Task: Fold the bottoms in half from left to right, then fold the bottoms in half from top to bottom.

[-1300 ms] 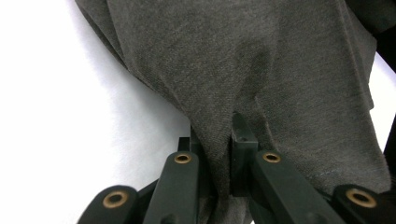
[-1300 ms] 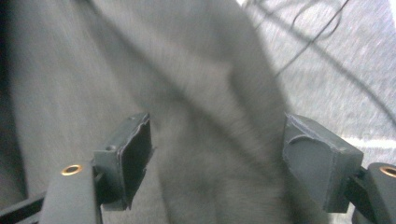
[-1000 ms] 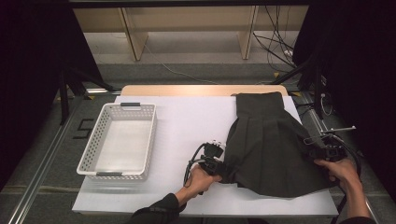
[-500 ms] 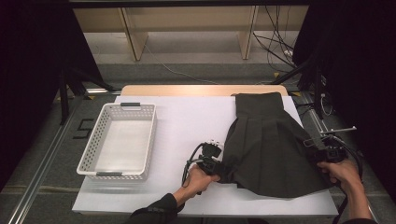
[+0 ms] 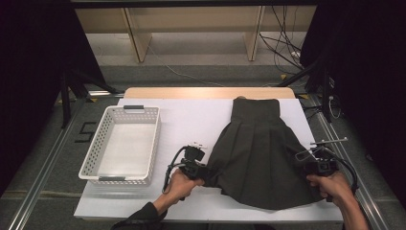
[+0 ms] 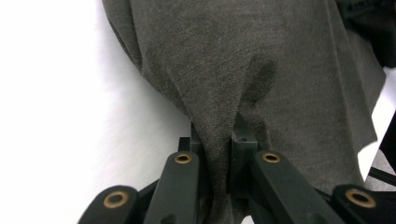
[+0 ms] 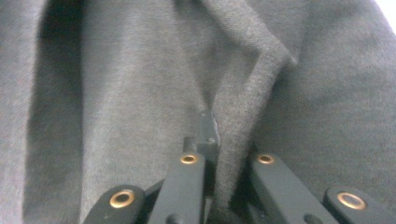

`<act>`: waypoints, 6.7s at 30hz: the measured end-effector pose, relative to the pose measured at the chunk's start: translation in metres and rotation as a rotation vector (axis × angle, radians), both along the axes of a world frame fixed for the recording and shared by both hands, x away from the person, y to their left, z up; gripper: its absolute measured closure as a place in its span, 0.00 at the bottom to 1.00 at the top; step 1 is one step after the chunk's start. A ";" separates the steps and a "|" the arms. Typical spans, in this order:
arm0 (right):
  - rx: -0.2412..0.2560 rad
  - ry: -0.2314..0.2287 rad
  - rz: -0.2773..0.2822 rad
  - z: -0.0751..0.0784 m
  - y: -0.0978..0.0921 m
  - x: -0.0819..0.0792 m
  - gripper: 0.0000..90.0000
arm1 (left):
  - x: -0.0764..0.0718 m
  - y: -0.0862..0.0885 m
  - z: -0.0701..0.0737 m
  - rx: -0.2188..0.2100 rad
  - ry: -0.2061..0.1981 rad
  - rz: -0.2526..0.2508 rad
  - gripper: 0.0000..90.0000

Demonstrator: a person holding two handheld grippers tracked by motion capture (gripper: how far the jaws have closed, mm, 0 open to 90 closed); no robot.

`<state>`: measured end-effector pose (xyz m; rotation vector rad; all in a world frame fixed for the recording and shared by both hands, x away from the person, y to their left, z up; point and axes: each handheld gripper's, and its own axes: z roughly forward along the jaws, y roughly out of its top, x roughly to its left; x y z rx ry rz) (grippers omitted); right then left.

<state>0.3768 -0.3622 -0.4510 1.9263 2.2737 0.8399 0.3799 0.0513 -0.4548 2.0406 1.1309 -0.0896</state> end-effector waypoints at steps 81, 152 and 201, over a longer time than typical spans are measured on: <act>-0.136 -0.169 -0.012 0.016 0.014 -0.009 0.51 | -0.026 -0.003 -0.014 0.122 -0.018 -0.128 0.99; -0.030 -0.059 0.102 -0.001 0.024 0.020 0.55 | 0.031 0.021 -0.003 0.080 0.049 0.072 0.50; -0.007 -0.307 0.136 0.023 0.059 0.004 0.22 | 0.101 -0.004 0.000 0.005 0.022 0.130 0.22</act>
